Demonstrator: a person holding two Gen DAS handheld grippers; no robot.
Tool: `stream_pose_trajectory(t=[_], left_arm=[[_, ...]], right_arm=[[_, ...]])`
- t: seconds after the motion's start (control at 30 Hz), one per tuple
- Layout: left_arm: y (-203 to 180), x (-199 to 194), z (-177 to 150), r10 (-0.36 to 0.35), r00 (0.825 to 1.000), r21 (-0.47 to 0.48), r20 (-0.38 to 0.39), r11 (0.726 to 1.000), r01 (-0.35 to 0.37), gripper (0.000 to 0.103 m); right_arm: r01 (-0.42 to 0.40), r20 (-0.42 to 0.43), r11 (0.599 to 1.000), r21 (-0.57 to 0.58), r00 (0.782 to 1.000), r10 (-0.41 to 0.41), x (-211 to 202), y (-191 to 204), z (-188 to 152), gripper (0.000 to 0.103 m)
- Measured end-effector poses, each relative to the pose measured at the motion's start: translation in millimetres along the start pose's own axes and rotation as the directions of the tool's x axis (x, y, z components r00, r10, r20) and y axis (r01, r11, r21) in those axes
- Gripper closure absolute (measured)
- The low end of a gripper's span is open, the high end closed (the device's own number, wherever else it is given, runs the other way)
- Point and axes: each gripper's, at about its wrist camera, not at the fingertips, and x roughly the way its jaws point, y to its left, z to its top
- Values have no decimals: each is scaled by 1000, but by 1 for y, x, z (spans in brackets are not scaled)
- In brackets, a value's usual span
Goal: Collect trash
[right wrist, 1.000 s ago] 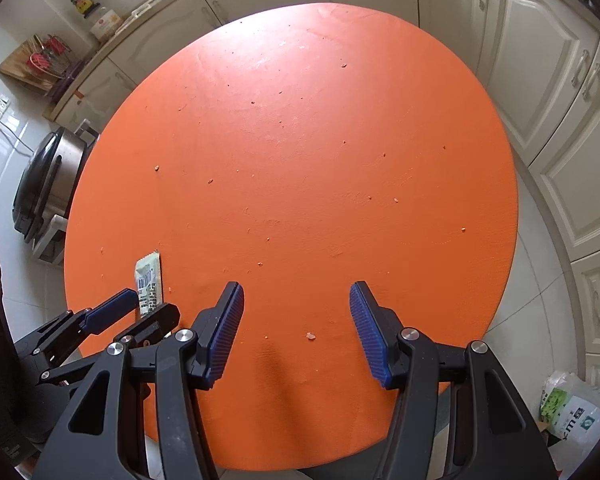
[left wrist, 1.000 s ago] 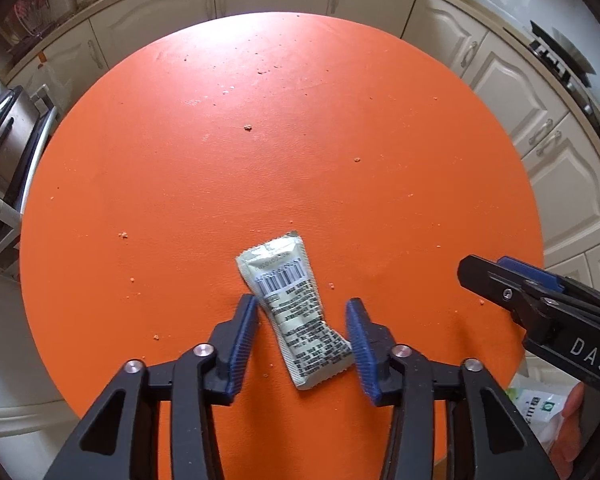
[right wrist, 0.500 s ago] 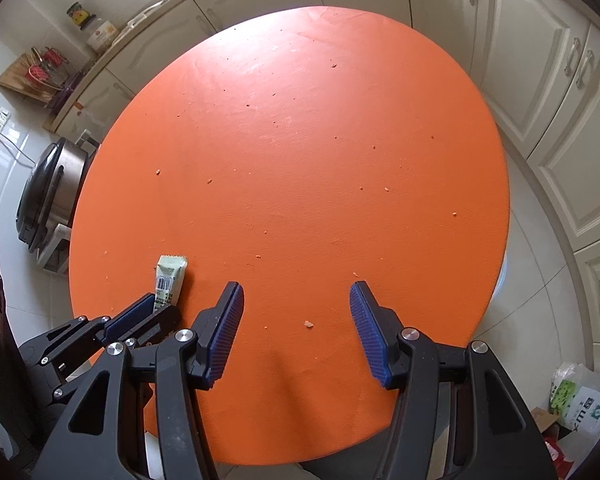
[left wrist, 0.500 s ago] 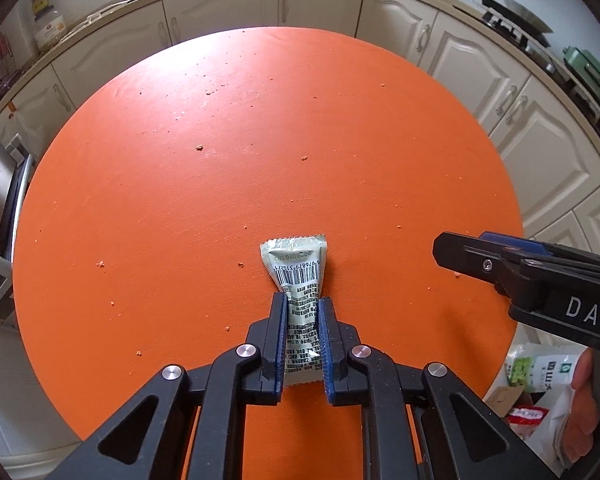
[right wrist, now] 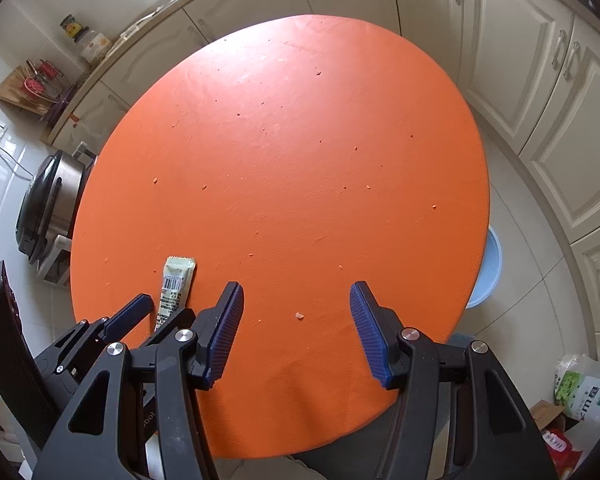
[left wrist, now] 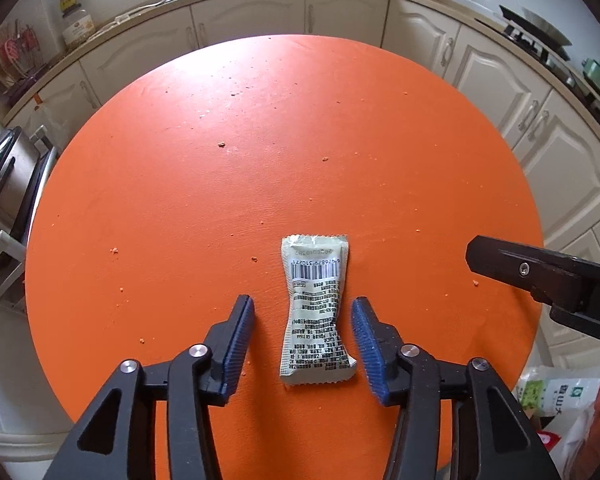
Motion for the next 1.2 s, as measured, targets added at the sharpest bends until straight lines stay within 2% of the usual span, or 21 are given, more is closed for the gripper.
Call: stream_pose_trajectory(t=[0.03,0.13,0.17,0.2,0.23,0.27,0.37,0.57,0.73,0.97,1.2], left_arm=[[2,0,-3,8,1000,-21,9,1000,-8,45],[0,0,-7,0,1000,-20,29,1000,0,47],[-3,-1,-8,-20,999,-11,34,1000,20,58],[-7,-2,-9,-30,999,9,34,1000,30,63],[-11,-5,-12,-45,998,30,37,999,44,81],[-13,-7,-15,-50,998,45,38,998,48,90],[-24,-8,-20,-4,998,89,56,996,-1,93],[-33,-7,-22,-22,999,99,43,995,18,93],[-28,-7,-10,-32,999,93,26,995,29,93],[-29,-16,0,-41,998,115,44,993,35,93],[-50,-28,2,-51,995,176,86,984,35,93]], right_arm=[[-2,-3,1000,-2,1000,2,1,0,0,46],[-7,-15,1000,-5,1000,7,6,2,-1,46],[-9,-20,1000,-5,1000,9,8,3,-1,46],[-11,-24,1000,-4,1000,11,10,3,-2,46],[-12,-27,1000,-3,1000,12,11,3,-2,46],[-10,-25,1000,-5,1000,10,11,3,-2,46],[-14,-26,1000,-11,1000,14,9,4,-4,46],[4,-14,1000,-16,1000,-4,4,2,-4,46],[7,3,1000,-25,1000,-7,-4,4,-4,46],[8,19,1000,0,1000,-8,-13,-5,-5,46],[33,67,997,68,997,-37,-32,-30,-8,45]])
